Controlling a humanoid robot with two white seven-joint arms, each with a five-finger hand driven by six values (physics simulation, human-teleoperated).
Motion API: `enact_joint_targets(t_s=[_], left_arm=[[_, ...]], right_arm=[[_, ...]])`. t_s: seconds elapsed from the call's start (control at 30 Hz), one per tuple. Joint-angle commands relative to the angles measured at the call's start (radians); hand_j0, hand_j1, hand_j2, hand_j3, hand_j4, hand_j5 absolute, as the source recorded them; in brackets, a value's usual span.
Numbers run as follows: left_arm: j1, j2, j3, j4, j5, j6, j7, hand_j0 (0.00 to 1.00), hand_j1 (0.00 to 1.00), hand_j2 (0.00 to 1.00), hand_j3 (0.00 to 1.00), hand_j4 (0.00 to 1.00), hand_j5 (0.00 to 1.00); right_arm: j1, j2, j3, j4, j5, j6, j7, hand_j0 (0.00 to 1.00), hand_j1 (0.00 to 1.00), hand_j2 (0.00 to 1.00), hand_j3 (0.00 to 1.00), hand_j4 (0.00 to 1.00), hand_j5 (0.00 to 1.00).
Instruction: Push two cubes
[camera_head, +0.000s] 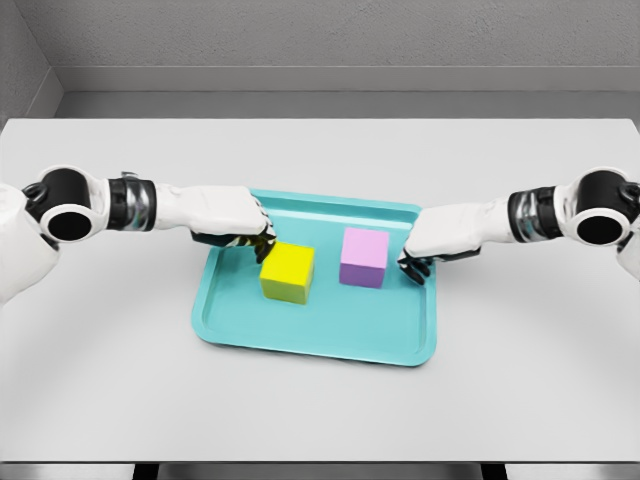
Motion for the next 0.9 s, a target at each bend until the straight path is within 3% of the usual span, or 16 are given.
enact_joint_targets(t_s=[0.0, 0.1, 0.17, 0.3, 0.33, 0.4, 0.43, 0.6, 0.87], left_arm=[[-0.002, -0.004, 0.004, 0.031, 0.006, 0.001, 0.000, 0.40, 0.40, 0.40, 0.40, 0.40, 0.40], [-0.021, 0.042, 0.014, 0.039, 0.043, 0.001, 0.000, 0.40, 0.40, 0.40, 0.40, 0.40, 0.40], [-0.023, 0.129, 0.014, 0.028, 0.120, 0.001, 0.000, 0.40, 0.40, 0.40, 0.40, 0.40, 0.40], [-0.023, 0.163, 0.014, 0.025, 0.130, 0.001, 0.000, 0.40, 0.40, 0.40, 0.40, 0.40, 0.40], [-0.021, 0.174, 0.008, -0.007, 0.146, 0.001, 0.000, 0.42, 0.42, 0.42, 0.42, 0.42, 0.42], [0.023, 0.281, -0.022, -0.217, 0.156, 0.001, 0.000, 0.42, 0.42, 0.42, 0.42, 0.42, 0.42], [0.026, 0.286, -0.061, -0.286, 0.152, 0.001, 0.000, 0.42, 0.42, 0.42, 0.42, 0.42, 0.42], [0.034, 0.272, -0.085, -0.299, 0.152, 0.001, 0.000, 0.42, 0.42, 0.42, 0.42, 0.42, 0.42], [0.026, 0.240, -0.085, -0.280, 0.149, 0.001, 0.000, 0.42, 0.42, 0.42, 0.42, 0.42, 0.42]], right_arm=[[0.000, 0.015, -0.001, -0.001, -0.002, 0.002, 0.000, 0.27, 0.27, 0.27, 0.27, 0.27, 0.27], [-0.008, 0.010, -0.005, 0.008, -0.002, 0.002, 0.000, 0.29, 0.29, 0.29, 0.29, 0.29, 0.29], [-0.026, 0.009, -0.011, 0.077, -0.002, 0.002, 0.000, 0.31, 0.31, 0.31, 0.31, 0.31, 0.31], [-0.048, 0.013, -0.016, 0.128, 0.004, 0.002, 0.000, 0.35, 0.35, 0.35, 0.35, 0.35, 0.35], [-0.051, 0.015, -0.027, 0.131, 0.007, 0.002, 0.000, 0.37, 0.37, 0.37, 0.37, 0.37, 0.37], [-0.064, 0.042, -0.036, 0.154, 0.011, 0.002, 0.000, 0.38, 0.38, 0.38, 0.38, 0.38, 0.38], [-0.069, 0.056, -0.036, 0.172, 0.011, 0.002, 0.000, 0.38, 0.38, 0.38, 0.38, 0.38, 0.38], [-0.081, 0.114, -0.036, 0.221, 0.040, 0.002, 0.000, 0.38, 0.38, 0.38, 0.38, 0.38, 0.38], [-0.097, 0.154, -0.030, 0.223, 0.067, 0.002, 0.000, 0.37, 0.37, 0.37, 0.37, 0.37, 0.37]])
